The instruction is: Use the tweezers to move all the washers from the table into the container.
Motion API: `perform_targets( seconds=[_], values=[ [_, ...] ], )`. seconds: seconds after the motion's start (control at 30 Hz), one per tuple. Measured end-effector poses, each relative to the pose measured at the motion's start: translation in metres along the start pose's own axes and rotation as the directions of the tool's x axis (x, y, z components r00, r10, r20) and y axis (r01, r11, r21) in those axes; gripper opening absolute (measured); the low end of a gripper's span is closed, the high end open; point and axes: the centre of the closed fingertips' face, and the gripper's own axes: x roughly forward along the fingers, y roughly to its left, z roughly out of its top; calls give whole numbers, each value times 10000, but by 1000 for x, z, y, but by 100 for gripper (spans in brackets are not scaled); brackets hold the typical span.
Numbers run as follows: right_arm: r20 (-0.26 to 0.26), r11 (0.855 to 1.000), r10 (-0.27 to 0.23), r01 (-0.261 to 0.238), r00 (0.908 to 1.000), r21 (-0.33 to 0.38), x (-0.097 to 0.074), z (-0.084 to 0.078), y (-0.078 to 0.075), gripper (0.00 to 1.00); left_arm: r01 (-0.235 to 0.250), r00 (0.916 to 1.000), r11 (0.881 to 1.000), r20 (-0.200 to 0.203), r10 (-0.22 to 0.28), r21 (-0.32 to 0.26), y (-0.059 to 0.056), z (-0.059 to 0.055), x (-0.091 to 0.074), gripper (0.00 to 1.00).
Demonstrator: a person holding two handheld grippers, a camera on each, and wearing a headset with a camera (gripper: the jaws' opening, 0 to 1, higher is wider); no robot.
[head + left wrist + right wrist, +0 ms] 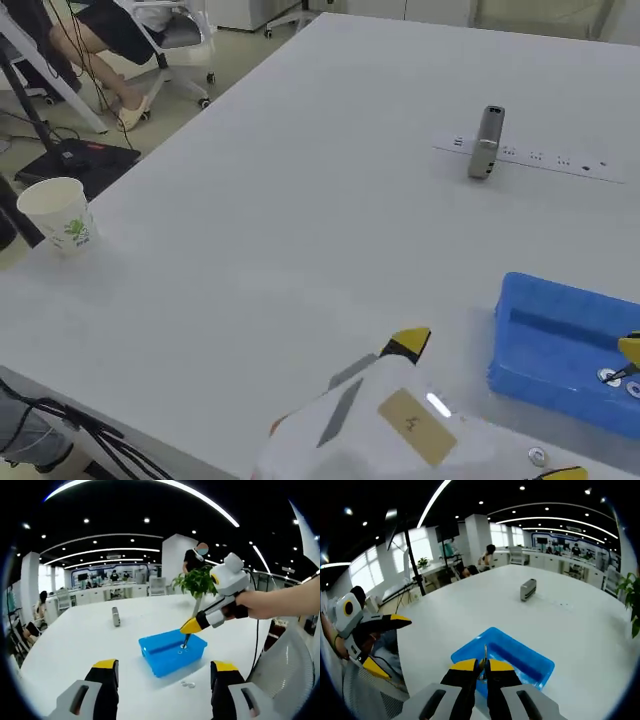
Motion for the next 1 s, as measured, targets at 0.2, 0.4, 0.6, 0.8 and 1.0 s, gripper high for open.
perform_targets(
  seconds=[0.2,0.4,0.6,0.8,1.0],
  values=[
    [-83,9999,160,-160,9998,-27,9,1,-12,3,-198,9996,9996,-188,202,189,2,-3,0,77],
    [-224,9986,455,-461,9987,-275,17,1,-16,3,-668,9976,9977,153,669,-70,11,3,-3,77],
    [-361,9962,758,-772,9965,-391,28,-1,-18,3,-1087,9938,9940,222,1089,-94,18,4,-5,77],
    [-554,9942,964,-989,9938,-431,40,-5,-23,3,-1203,9926,9927,152,1203,-17,20,3,-5,77],
    [-900,9949,900,-937,9919,-373,48,-14,-32,3,-1198,9928,9928,-12,1198,36,19,0,-3,77]
  ],
)
